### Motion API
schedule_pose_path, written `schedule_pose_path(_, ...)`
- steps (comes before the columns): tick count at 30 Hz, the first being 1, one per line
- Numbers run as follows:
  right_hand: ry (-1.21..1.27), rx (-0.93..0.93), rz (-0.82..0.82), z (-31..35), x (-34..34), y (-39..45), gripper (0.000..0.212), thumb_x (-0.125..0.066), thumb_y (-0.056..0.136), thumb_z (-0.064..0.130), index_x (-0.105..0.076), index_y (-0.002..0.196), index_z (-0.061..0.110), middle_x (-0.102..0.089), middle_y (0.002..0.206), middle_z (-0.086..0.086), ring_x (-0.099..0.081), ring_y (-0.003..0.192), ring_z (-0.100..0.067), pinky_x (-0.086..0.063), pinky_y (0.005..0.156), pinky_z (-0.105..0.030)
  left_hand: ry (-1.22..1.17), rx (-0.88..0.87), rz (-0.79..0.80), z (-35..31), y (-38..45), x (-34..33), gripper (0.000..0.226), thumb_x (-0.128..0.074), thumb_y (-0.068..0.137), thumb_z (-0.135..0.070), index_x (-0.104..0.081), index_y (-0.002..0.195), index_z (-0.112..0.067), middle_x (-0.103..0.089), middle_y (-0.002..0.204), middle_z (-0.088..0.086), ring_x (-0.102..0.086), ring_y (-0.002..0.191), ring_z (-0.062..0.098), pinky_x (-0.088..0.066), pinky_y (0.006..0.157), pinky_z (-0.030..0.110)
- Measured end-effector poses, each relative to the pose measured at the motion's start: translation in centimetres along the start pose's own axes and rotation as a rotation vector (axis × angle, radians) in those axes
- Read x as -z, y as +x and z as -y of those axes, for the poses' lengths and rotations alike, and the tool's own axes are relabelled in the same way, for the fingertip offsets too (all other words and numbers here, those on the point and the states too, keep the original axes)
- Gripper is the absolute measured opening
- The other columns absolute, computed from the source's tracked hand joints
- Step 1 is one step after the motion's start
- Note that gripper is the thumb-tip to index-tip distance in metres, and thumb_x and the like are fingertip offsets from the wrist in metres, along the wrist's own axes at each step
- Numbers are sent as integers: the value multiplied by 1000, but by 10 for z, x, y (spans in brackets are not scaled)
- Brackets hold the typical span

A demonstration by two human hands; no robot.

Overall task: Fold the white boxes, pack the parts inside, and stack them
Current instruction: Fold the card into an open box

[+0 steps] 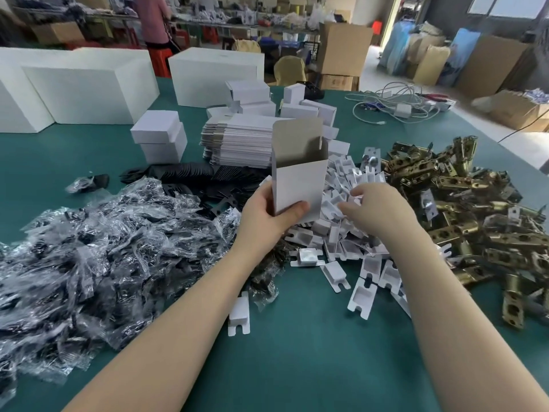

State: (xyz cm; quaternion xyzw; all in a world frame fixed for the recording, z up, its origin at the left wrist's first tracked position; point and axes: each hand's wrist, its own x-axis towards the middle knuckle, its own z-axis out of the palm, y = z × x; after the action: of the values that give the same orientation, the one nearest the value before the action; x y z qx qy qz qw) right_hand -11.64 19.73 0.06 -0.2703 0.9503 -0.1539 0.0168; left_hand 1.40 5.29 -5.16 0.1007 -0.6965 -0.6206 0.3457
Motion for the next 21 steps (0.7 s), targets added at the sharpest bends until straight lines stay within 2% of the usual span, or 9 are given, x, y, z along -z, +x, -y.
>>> schedule_pose_path(2, -29, 2, -16, 0, -7, 1, 37, -54, 95, 43, -69, 110, 12, -63, 99, -8, -63, 84, -26, -57, 78, -39, 7, -8, -7, 0, 0, 0, 35, -79, 80, -23, -59, 102, -42, -68, 97, -29, -65, 91, -5, -51, 67, 11)
schedule_pose_path(5, -14, 4, -43, 1, -12, 4, 34, -55, 95, 47, -68, 114, 22, -58, 115, -10, -59, 93, -28, -55, 80, -40, 15, -16, -14, 0, 1, 0, 34, -79, 79, -26, -60, 102, -41, -69, 98, -29, -65, 92, -6, -49, 70, 10)
schedule_pose_path(7, 60, 50, 20, 1, -11, 6, 35, -56, 93, 50, -64, 119, 27, -58, 119, -9, -62, 93, -26, -56, 83, -43, 24, -15, -17, 0, 1, -1, 34, -79, 77, -29, -60, 103, -42, -69, 99, -29, -65, 94, -5, -49, 71, 9)
schedule_pose_path(9, 163, 113, 42, 3, -11, 8, 30, -59, 93, 44, -64, 117, 27, -60, 116, -7, -62, 88, -24, -56, 83, -44, 30, -18, -20, 0, 1, -2, 34, -78, 75, -33, -60, 103, -42, -69, 99, -29, -65, 94, -5, -49, 72, 9)
schedule_pose_path(12, 129, 173, -7, 5, -14, 8, 21, -63, 89, 34, -62, 110, 28, -56, 115, -6, -54, 102, -25, -50, 89, -42, 33, -10, -26, 2, 1, -2, 36, -78, 74, -36, -61, 105, -42, -69, 102, -26, -66, 96, -3, -50, 74, 12)
schedule_pose_path(14, 132, 212, -25, 4, -13, 7, 20, -64, 88, 31, -62, 107, 26, -55, 113, -4, -52, 104, -24, -49, 89, -42, 35, -8, -28, 2, 1, -2, 38, -79, 74, -36, -60, 106, -42, -69, 103, -27, -65, 97, -3, -50, 74, 11)
schedule_pose_path(18, 214, 255, 26, -1, -10, 7, 14, -63, 88, 30, -61, 102, 30, -60, 106, 4, -57, 93, -17, -53, 83, -41, 34, -10, -30, 3, 1, -1, 37, -79, 74, -35, -61, 104, -43, -69, 103, -26, -65, 96, -3, -50, 72, 11)
schedule_pose_path(21, 263, 243, 102, -4, -12, 9, 15, -67, 86, 33, -61, 99, 30, -62, 103, 9, -59, 82, -10, -55, 73, -34, 35, -14, -33, 2, 1, -2, 34, -79, 74, -33, -62, 101, -46, -70, 101, -26, -66, 94, -4, -50, 72, 11)
